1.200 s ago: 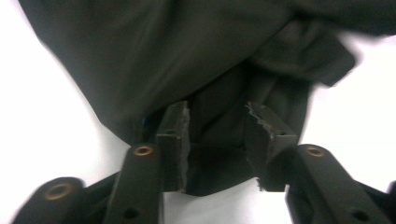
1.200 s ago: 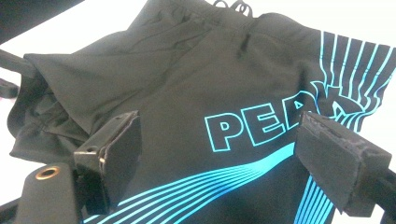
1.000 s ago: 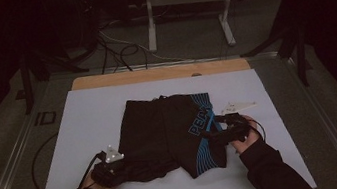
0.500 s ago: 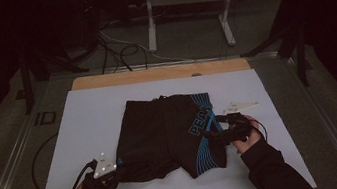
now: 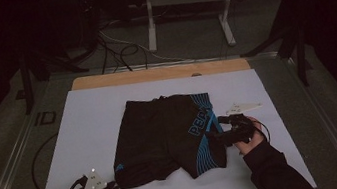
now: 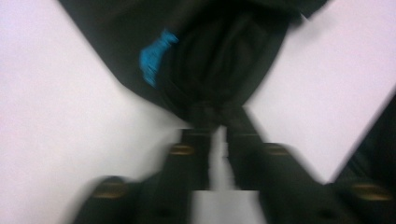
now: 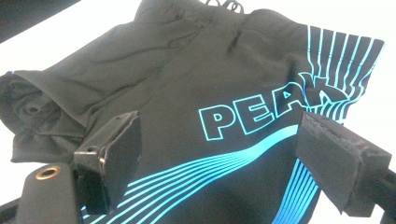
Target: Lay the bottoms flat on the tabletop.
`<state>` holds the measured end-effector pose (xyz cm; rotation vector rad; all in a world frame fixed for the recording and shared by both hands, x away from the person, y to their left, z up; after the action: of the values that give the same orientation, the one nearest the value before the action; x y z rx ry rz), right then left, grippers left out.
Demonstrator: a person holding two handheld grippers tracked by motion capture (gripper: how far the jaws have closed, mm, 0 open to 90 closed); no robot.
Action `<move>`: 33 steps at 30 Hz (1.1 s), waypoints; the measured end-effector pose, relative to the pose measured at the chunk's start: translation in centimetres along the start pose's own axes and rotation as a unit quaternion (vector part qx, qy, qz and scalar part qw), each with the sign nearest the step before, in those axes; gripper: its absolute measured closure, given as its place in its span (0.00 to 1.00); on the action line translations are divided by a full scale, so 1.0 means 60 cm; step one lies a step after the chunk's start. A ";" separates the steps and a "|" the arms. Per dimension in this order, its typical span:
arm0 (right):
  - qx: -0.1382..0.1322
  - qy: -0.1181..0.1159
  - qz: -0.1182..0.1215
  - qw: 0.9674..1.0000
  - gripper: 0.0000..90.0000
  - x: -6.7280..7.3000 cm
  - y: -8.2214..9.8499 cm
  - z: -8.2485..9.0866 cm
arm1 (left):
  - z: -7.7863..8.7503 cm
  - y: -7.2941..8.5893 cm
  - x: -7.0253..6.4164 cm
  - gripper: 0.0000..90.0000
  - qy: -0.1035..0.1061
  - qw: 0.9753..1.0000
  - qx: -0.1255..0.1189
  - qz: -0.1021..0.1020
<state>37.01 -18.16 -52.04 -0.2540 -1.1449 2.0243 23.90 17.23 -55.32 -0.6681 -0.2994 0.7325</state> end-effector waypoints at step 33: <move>0.002 0.000 0.004 1.000 0.17 0.002 0.004 0.001 | -0.002 0.025 0.010 0.99 -0.001 0.999 0.053 -0.009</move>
<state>36.77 -18.18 -52.16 -0.2567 -1.1415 2.0330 23.58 18.42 -56.36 -0.5634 -0.2674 0.7263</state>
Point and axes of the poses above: each handheld gripper's, and its own axes: z roughly backward along the jaws, y roughly out of its underside, x roughly to its left, the point moved 9 cm from there along -z, roughly forward along the jaws
